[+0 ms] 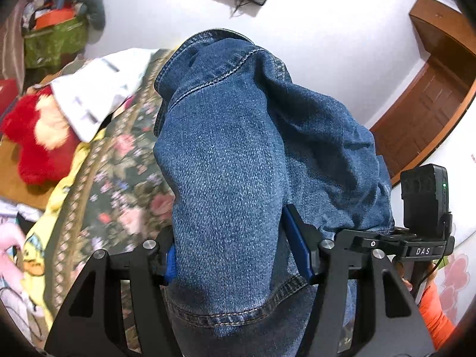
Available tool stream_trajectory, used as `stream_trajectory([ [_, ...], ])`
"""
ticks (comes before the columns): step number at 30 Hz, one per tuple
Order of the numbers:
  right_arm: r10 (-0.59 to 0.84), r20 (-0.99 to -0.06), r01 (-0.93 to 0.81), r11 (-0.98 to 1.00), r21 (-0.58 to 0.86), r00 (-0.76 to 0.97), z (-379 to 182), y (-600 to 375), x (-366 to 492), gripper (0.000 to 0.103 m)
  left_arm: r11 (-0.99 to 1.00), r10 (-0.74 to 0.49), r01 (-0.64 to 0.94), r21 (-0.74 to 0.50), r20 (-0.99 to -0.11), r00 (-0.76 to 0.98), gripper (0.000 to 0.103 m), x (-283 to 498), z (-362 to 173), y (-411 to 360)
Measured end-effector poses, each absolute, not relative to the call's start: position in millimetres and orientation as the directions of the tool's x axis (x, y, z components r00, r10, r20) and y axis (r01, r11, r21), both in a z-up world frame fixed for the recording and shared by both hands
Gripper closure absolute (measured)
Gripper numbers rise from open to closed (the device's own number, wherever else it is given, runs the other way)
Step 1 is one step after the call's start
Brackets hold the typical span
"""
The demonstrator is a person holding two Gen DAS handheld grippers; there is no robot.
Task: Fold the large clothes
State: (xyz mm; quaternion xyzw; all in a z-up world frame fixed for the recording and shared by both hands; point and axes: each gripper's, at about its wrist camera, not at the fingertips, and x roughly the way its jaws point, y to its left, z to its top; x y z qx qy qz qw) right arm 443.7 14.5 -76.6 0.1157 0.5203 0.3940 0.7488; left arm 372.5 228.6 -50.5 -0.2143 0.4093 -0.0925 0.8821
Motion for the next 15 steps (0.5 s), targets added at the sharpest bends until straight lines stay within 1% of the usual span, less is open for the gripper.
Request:
stream_trajectory([
  [2, 0.709, -0.695, -0.457, 0.661, 0.595, 0.121, -89, 25, 437, 0.054, 0.896, -0.326, -0.031, -0.443, -0.704, 0.631, 0.042, 366, -62, 240],
  [7, 0.697, -0.716, -0.393, 0.667, 0.633, 0.028, -146, 53, 434, 0.054, 0.895, -0.316, -0.082, -0.439, -0.752, 0.578, 0.042, 356, -107, 262],
  [12, 0.652, -0.756, -0.325, 0.703, 0.632, -0.058, -210, 67, 436, 0.054, 0.87, -0.344, -0.153, -0.468, -0.799, 0.493, 0.042, 359, -177, 278],
  [15, 0.622, -0.78, -0.324, 0.725, 0.608, -0.072, -237, 73, 440, 0.054, 0.857, -0.355, -0.19, -0.479, -0.816, 0.456, 0.042, 361, -212, 279],
])
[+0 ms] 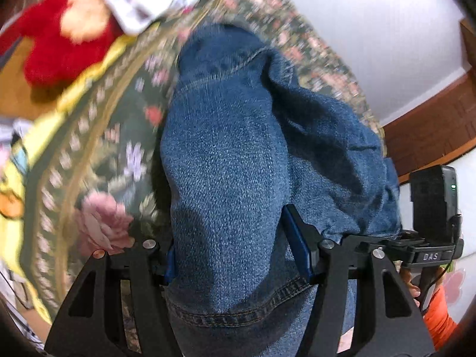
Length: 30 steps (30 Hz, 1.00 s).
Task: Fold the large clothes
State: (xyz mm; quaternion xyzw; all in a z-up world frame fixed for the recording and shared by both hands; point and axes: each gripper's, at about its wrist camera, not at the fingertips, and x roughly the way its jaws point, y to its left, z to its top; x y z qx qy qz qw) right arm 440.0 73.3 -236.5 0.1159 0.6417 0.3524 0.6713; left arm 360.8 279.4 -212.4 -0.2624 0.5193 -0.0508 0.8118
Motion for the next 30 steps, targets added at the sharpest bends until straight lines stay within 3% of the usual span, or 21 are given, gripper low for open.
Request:
stream_trajectory([
  [5, 0.611, -0.788, -0.354, 0.722, 0.594, -0.077, -242, 82, 448, 0.049, 0.867, -0.334, -0.165, -0.47, -0.794, 0.508, 0.041, 345, -213, 282],
  [12, 0.496, -0.867, -0.494, 0.765, 0.414, 0.042, -204, 55, 429, 0.044, 0.975, -0.077, -0.135, -0.177, -0.836, 0.543, 0.034, 311, -176, 274],
  [16, 0.462, -0.871, -0.58, 0.76, 0.293, 0.166, -174, 44, 403, 0.044, 0.983, -0.019, -0.133, -0.123, -0.801, 0.598, 0.033, 289, -151, 265],
  [18, 0.486, -0.839, -0.64, 0.731, 0.237, 0.244, -152, 45, 385, 0.044, 0.988, -0.015, -0.107, -0.109, -0.768, 0.641, 0.022, 280, -137, 253],
  [20, 0.519, -0.811, -0.68, 0.699, 0.22, 0.271, -138, 46, 371, 0.035, 0.992, -0.014, -0.081, -0.094, -0.735, 0.678, 0.016, 273, -126, 240],
  [22, 0.532, -0.796, -0.707, 0.679, 0.198, 0.288, -137, 56, 365, 0.009, 0.996, -0.016, -0.055, -0.076, -0.716, 0.698, 0.012, 271, -123, 226],
  [25, 0.493, -0.816, -0.719, 0.68, 0.145, 0.302, -150, 67, 358, 0.006, 0.999, -0.011, -0.027, -0.041, -0.723, 0.691, 0.008, 279, -133, 200],
  [30, 0.368, -0.901, -0.683, 0.72, 0.12, 0.23, -201, 62, 366, 0.006, 0.997, 0.075, -0.038, 0.065, -0.809, 0.583, 0.007, 290, -175, 184],
])
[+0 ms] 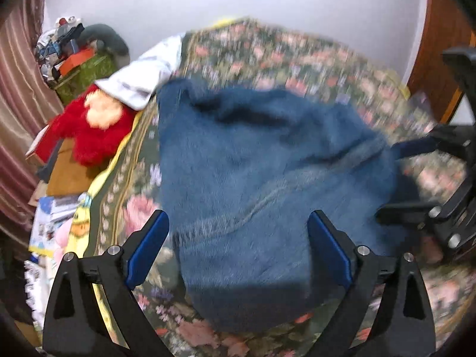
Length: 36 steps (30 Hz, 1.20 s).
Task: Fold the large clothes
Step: 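Lower the folded jacket onto the bedspread and open both grippers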
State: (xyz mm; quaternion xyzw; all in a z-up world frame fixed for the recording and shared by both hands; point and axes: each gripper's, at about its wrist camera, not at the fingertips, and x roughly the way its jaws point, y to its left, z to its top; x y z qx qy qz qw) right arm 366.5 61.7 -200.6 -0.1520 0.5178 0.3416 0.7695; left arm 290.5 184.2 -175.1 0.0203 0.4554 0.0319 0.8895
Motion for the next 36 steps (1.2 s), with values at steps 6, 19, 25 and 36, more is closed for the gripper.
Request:
stream_trajectory([
  [6, 0.376, -0.912, -0.631, 0.75, 0.198, 0.161, -211, 20, 381, 0.006, 0.999, 0.053, -0.041, 0.037, -0.813, 0.58, 0.007, 269, -183, 204],
  [19, 0.452, -0.845, -0.651, 0.739, 0.175, 0.286, -169, 71, 425, 0.006, 0.993, 0.068, -0.116, -0.009, -0.763, 0.642, 0.007, 342, -144, 243],
  [25, 0.348, -0.883, -0.669, 0.742, 0.056, 0.313, -203, 97, 450, 0.006, 0.993, 0.068, -0.119, 0.001, -0.824, 0.563, 0.007, 414, -170, 242],
  [36, 0.366, -0.879, -0.605, 0.787, 0.118, 0.306, -208, 47, 458, 0.006, 0.986, 0.158, -0.132, 0.103, -0.836, 0.525, 0.002, 431, -189, 235],
])
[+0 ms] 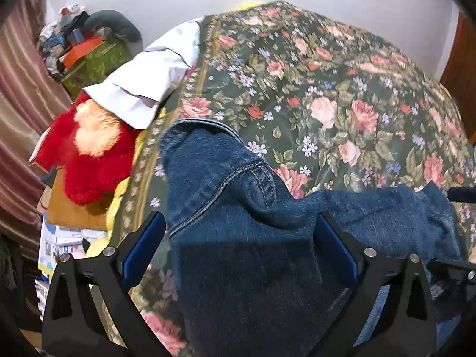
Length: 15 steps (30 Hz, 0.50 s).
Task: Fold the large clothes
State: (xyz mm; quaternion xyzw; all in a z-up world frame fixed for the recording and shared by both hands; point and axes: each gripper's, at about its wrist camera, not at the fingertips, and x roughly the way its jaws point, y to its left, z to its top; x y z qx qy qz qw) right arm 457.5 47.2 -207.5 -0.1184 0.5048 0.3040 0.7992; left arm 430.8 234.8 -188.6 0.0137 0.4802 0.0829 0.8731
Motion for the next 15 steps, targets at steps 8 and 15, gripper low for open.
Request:
stream_trajectory([
  [8, 0.411, -0.766, -0.561, 0.824, 0.081, 0.493, -120, 7, 409, 0.006, 0.982, 0.181, -0.162, 0.097, -0.717, 0.673, 0.003, 353, -105, 231],
  [15, 0.538, -0.54, -0.579, 0.808, 0.111, 0.647, -20, -14, 330, 0.006, 0.989, 0.133, -0.149, 0.01, -0.518, 0.845, 0.003, 249, -14, 204],
])
